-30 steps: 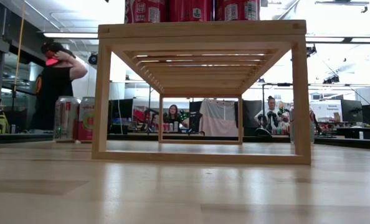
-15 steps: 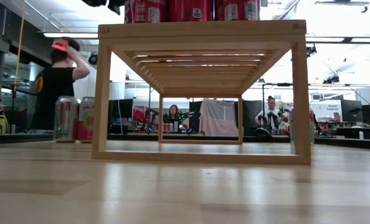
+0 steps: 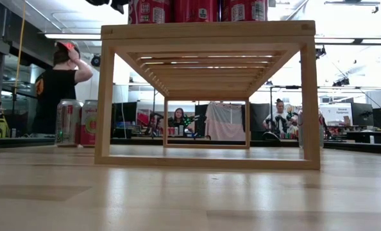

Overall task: Place canned beverage on shelf
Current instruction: Put the top green soda can on the shelf aligned with the other green soda can

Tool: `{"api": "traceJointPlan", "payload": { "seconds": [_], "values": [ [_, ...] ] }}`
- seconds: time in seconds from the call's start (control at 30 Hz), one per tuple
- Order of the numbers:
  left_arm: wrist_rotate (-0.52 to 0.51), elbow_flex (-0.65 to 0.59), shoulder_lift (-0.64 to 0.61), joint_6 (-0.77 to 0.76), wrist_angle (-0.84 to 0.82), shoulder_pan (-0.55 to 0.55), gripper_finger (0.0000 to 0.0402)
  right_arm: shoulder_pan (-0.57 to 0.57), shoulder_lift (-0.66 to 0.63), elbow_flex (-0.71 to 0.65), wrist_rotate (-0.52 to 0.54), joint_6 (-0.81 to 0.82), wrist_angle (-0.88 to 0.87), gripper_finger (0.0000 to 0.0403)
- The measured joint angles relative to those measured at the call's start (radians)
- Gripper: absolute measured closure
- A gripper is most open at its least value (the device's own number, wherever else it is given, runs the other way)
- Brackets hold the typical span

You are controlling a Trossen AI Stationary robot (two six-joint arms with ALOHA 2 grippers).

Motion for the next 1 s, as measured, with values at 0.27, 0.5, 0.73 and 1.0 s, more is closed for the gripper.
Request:
{"api": "traceJointPlan", "payload": {
  "seconds": [0.27, 0.5, 0.73, 1.0],
  "values": [
    [-0.018, 0.002, -0.001, 0.015, 0.005, -0.007, 0.0241, 0.0, 0.008, 0.0, -0.003, 0.012, 0.031, 0.0024],
    [-0.044, 0.002, 0.0, 0.026, 0.001, -0.006, 0.0243, 0.002, 0.019, 0.0, 0.054, 0.019, 0.043, 0.0025],
    [-0.071, 0.002, 0.0, 0.029, 0.006, -0.007, 0.0243, 0.002, 0.021, 0.0, 0.056, 0.015, 0.063, 0.0025],
    [-0.08, 0.002, 0.0, 0.034, 0.004, -0.017, 0.0244, 0.003, 0.021, 0.0, 0.079, -0.008, 0.074, 0.0038]
  ]
}}
